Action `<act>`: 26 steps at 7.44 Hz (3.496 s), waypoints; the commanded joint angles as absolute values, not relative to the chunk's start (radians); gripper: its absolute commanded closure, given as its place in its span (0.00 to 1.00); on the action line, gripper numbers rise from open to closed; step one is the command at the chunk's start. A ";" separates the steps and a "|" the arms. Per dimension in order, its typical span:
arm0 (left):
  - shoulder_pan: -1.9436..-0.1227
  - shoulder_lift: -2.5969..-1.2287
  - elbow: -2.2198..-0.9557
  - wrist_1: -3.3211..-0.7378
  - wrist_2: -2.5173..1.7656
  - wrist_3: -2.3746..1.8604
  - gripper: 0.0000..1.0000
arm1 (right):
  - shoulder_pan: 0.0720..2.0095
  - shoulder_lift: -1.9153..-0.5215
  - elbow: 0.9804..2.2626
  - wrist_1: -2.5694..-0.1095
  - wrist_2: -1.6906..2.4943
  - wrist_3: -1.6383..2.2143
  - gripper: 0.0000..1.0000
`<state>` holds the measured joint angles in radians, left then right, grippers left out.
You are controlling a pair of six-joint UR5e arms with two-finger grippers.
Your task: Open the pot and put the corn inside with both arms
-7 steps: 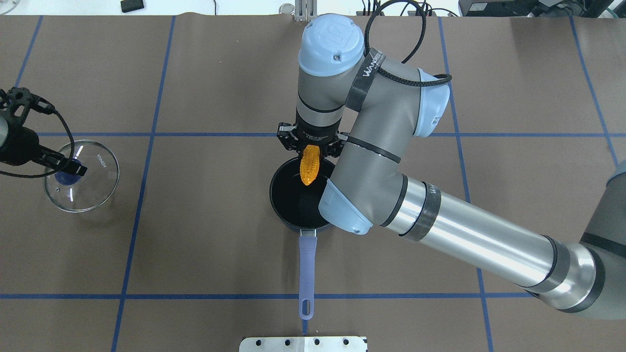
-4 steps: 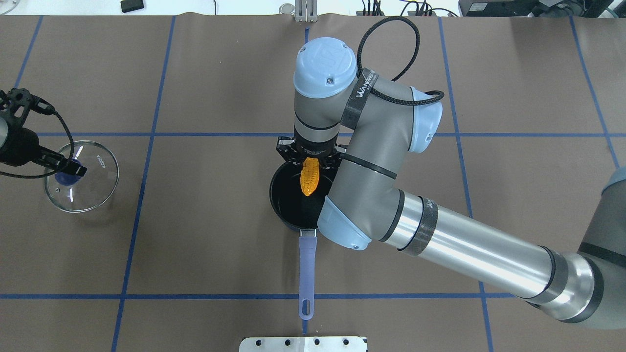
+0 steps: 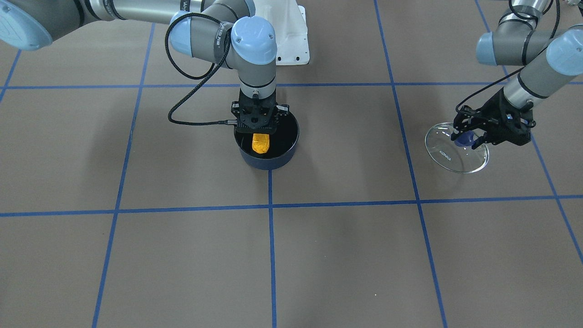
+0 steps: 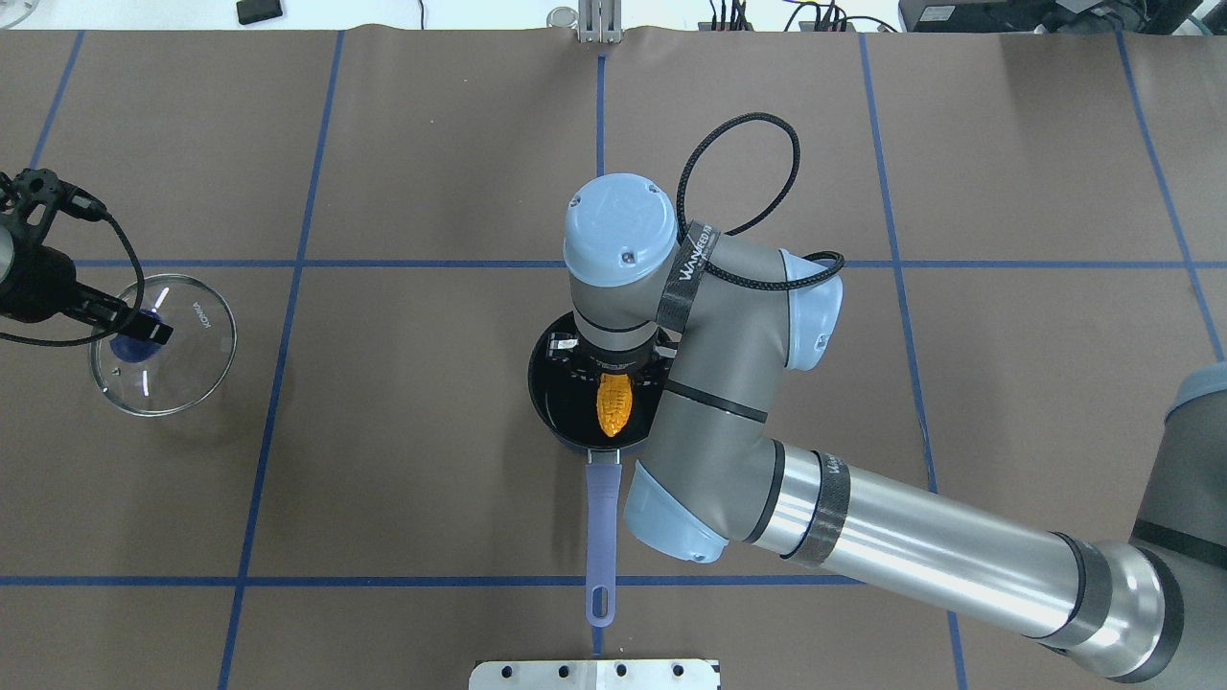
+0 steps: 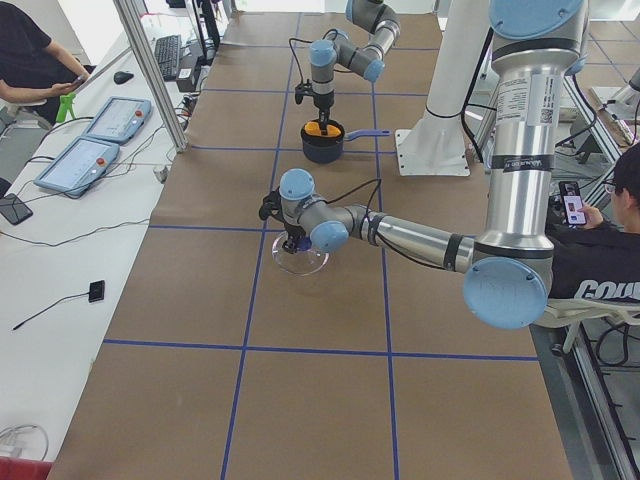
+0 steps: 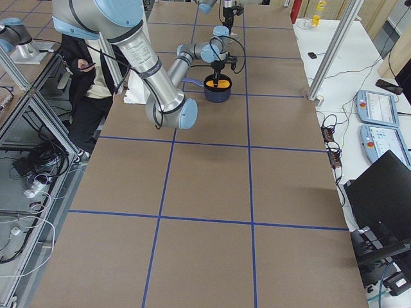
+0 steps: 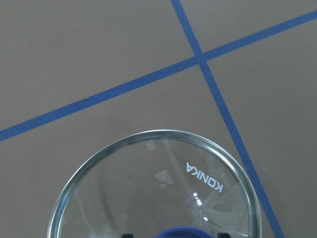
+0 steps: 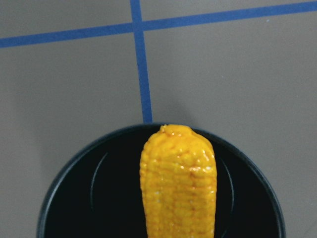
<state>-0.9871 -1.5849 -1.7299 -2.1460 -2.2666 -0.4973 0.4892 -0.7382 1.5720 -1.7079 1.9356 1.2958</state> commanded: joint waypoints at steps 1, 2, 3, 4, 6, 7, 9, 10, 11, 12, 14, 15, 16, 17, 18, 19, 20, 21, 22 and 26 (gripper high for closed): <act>-0.988 -1.579 -1.733 -2.146 -2.269 -0.497 0.46 | 0.482 -0.732 1.574 -1.709 1.921 1.284 0.00; -0.989 -1.577 -1.732 -2.146 -2.278 -0.497 0.46 | 0.488 -0.735 1.601 -1.709 1.921 1.278 0.00; -0.989 -1.560 -1.733 -2.148 -2.283 -0.502 0.46 | 0.523 -0.733 1.629 -1.709 1.930 1.275 0.00; -0.989 -1.556 -1.736 -2.148 -2.283 -0.508 0.46 | 0.563 -0.730 1.644 -1.709 1.948 1.260 0.00; -0.988 -1.531 -1.740 -2.178 -2.284 -0.546 0.45 | 0.647 -0.730 1.647 -1.710 2.020 1.203 0.00; -0.983 -1.523 -1.729 -2.222 -2.283 -0.567 0.45 | 0.664 -0.732 1.646 -1.709 2.031 1.194 0.00; -0.973 -1.508 -1.726 -2.229 -2.281 -0.568 0.45 | 0.683 -0.732 1.646 -1.709 2.034 1.177 0.00; -0.966 -1.508 -1.715 -2.240 -2.278 -0.568 0.45 | 0.695 -0.733 1.646 -1.709 2.034 1.164 0.00; -0.960 -1.514 -1.697 -2.252 -2.279 -0.565 0.45 | 0.696 -0.738 1.644 -1.709 2.033 1.155 0.00; -0.953 -1.519 -1.686 -2.253 -2.281 -0.563 0.45 | 0.698 -0.738 1.643 -1.709 2.033 1.151 0.00; -0.940 -1.519 -1.684 -2.266 -2.278 -0.566 0.45 | 0.699 -0.738 1.643 -1.709 2.031 1.150 0.00; -0.939 -1.519 -1.680 -2.266 -2.279 -0.565 0.45 | 0.698 -0.738 1.643 -1.709 2.031 1.150 0.00; -0.936 -1.519 -1.678 -2.266 -2.278 -0.565 0.44 | 0.698 -0.736 1.643 -1.709 2.031 1.150 0.00; -0.928 -1.519 -1.677 -2.266 -2.273 -0.565 0.43 | 0.698 -0.738 1.644 -1.709 2.031 1.150 0.00; -0.924 -1.522 -1.666 -2.266 -2.273 -0.563 0.43 | 0.699 -0.738 1.643 -1.709 2.029 1.150 0.00; -0.923 -1.526 -1.664 -2.266 -2.272 -0.564 0.41 | 0.699 -0.736 1.643 -1.707 2.029 1.150 0.00; -0.923 -1.528 -1.664 -2.266 -2.272 -0.565 0.31 | 0.699 -0.738 1.643 -1.707 2.029 1.149 0.00; -0.923 -1.528 -1.663 -2.266 -2.272 -0.560 0.20 | 0.707 -0.741 1.643 -1.685 2.029 1.150 0.00; -0.923 -1.531 -1.664 -2.267 -2.276 -0.557 0.13 | 0.718 -0.744 1.643 -1.678 2.031 1.150 0.00; -1.124 -1.532 -1.694 -2.249 -2.518 -0.473 0.03 | 0.871 -0.817 1.643 -1.654 2.083 1.038 0.00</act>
<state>-1.0277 -1.5324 -1.6958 -2.2588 -2.4240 -0.5320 0.8000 -0.7706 1.6429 -1.6701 2.0546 1.1086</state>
